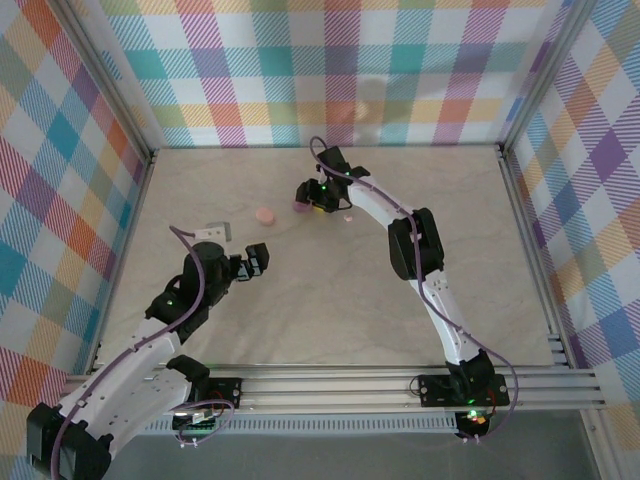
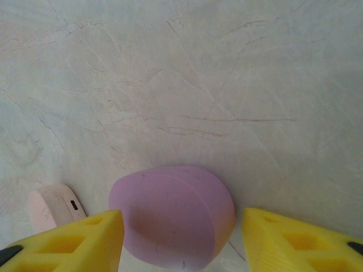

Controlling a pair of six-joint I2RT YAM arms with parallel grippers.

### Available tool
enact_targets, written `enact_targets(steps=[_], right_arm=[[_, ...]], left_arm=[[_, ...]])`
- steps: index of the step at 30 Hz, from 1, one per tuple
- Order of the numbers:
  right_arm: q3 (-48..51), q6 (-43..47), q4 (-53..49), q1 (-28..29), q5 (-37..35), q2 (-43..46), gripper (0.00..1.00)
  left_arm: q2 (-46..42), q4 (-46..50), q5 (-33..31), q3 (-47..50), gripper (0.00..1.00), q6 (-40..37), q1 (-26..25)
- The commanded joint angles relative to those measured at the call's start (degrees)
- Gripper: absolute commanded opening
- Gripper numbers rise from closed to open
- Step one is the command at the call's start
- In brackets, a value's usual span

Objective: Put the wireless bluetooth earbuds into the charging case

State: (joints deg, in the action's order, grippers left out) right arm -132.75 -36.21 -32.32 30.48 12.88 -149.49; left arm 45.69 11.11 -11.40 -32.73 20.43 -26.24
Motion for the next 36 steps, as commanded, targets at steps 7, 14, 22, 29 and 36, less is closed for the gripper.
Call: enact_targets(steps=[7, 14, 22, 29, 36], right_arm=[[4.39, 8.65, -0.8, 3.7, -5.54, 9.88, 0.57], [-4.65, 14.16, -0.87, 7.38, -2.45, 3.11, 0.57], [-9.37, 20.07, 4.25, 10.28, -2.74, -3.19, 0.65], [-12.23, 23.31, 5.78, 10.65, -3.42, -6.71, 0.72], [-14.5, 27.9, 4.19, 12.02, -5.19, -8.07, 0.72]], left_arm=[[8.71, 11.34, 7.55, -7.91, 1.0, 5.24, 6.42], [10.96, 13.89, 7.97, -7.23, 1.0, 7.38, 7.41], [9.16, 14.46, 10.55, -5.42, 1.0, 8.29, 9.26], [7.81, 15.41, 11.28, -4.74, 1.0, 8.12, 10.15], [6.93, 14.56, 11.72, -3.39, 1.0, 8.88, 11.12]])
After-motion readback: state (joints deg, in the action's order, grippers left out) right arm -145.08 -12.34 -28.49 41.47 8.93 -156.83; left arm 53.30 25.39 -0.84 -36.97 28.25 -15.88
